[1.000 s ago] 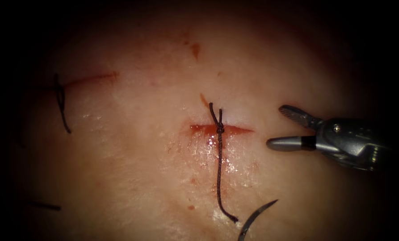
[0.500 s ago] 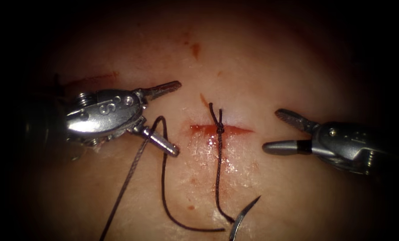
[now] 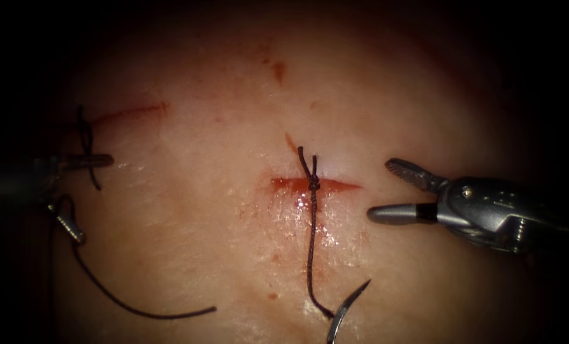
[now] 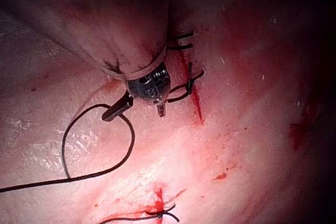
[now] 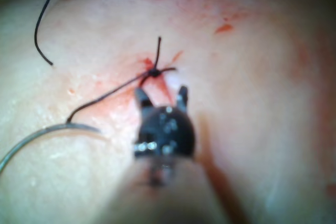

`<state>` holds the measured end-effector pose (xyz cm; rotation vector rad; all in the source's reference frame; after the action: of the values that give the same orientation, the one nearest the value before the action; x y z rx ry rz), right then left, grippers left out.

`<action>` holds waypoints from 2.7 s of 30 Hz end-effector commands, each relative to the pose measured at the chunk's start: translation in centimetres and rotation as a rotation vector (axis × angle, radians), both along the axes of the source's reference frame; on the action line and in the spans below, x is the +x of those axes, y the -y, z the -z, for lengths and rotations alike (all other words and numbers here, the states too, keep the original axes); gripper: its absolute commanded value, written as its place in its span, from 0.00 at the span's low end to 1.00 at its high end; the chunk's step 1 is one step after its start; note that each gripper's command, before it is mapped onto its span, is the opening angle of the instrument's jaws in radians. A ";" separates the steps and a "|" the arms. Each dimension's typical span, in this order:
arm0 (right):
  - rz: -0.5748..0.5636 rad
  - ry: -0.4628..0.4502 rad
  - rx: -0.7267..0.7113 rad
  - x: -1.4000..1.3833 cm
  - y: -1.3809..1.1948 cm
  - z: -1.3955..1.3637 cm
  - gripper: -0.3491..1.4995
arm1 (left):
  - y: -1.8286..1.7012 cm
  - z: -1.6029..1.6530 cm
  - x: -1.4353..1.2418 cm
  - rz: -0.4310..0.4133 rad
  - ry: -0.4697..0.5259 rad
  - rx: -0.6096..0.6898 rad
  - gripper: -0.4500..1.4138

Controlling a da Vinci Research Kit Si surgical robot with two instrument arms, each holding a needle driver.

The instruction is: Wound Closure

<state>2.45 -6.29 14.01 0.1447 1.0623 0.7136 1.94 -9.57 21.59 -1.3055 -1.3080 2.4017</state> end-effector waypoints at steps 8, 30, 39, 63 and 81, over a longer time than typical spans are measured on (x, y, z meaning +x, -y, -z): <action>0.001 -0.002 0.001 0.09 0.05 -0.05 0.99 | -0.18 0.42 0.32 -0.123 0.212 0.072 0.85; 0.008 -0.005 -0.001 0.18 0.14 -0.06 0.99 | -0.66 -0.64 -0.76 0.416 0.035 -0.319 0.60; 0.012 -0.007 -0.002 0.21 0.19 -0.05 0.99 | -0.06 -1.21 -0.47 0.245 0.057 -0.218 0.65; 0.047 -0.023 -0.001 0.25 0.20 -0.04 0.99 | -1.48 -0.09 0.51 0.451 -0.013 -0.393 0.53; 0.147 0.024 -0.005 0.04 0.16 0.06 0.96 | -0.97 1.01 -1.04 0.549 0.109 -0.408 0.59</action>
<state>2.40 -6.40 13.88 0.2079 1.0191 0.5775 0.63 -8.79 20.54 -1.6359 -0.4040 2.2979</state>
